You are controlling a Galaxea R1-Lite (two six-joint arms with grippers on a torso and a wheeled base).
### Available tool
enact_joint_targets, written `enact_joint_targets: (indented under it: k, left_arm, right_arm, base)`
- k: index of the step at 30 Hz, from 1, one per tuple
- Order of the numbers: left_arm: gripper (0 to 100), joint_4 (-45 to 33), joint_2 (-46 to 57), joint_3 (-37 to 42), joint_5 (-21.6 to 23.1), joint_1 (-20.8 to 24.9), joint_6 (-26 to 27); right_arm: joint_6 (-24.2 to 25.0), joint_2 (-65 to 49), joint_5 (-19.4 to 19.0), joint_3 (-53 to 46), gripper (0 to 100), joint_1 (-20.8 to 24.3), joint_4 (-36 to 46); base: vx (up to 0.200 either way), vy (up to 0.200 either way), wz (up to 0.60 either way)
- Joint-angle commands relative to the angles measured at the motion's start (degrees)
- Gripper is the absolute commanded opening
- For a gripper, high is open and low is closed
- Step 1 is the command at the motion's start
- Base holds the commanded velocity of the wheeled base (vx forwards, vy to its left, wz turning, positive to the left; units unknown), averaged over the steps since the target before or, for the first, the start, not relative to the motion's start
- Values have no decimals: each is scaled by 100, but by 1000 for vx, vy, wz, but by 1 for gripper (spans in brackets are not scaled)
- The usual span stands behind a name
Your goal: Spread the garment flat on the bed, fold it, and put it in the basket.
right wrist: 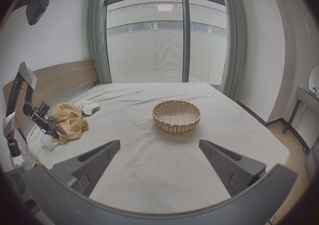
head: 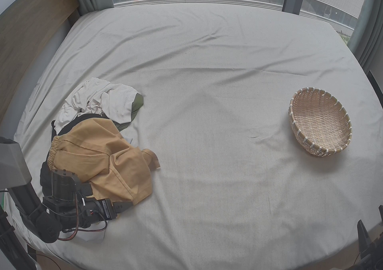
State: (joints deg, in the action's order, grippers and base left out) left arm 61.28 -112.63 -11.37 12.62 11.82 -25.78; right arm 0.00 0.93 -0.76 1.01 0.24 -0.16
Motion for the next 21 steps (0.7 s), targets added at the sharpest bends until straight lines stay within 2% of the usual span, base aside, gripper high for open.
enact_joint_targets:
  k: [1,5,6,11,21]
  left_arm:
    - [100,156,-119,-23,-119,83,-94]
    - [100,182,-180,-23,-172,127,-102]
    - [0,182,-198,-23,-181,136,-111]
    - [0,217,-383,-49,-172,136,-94]
    - [0,956,-629,-76,-181,197,-155]
  right_arm:
    - [0,-57,-4,-101,100,2,-2]
    - [0,-57,-4,-101,100,11,-2]
    - [0,-57,-4,-101,100,2,-2]
    - [0,-57,-4,-101,100,11,-2]
    - [0,-57,-4,-101,100,2,-2]
  base:
    - [0,0,0]
    - [0,0,0]
    - [0,0,0]
    - [0,0,0]
    - [0,0,0]
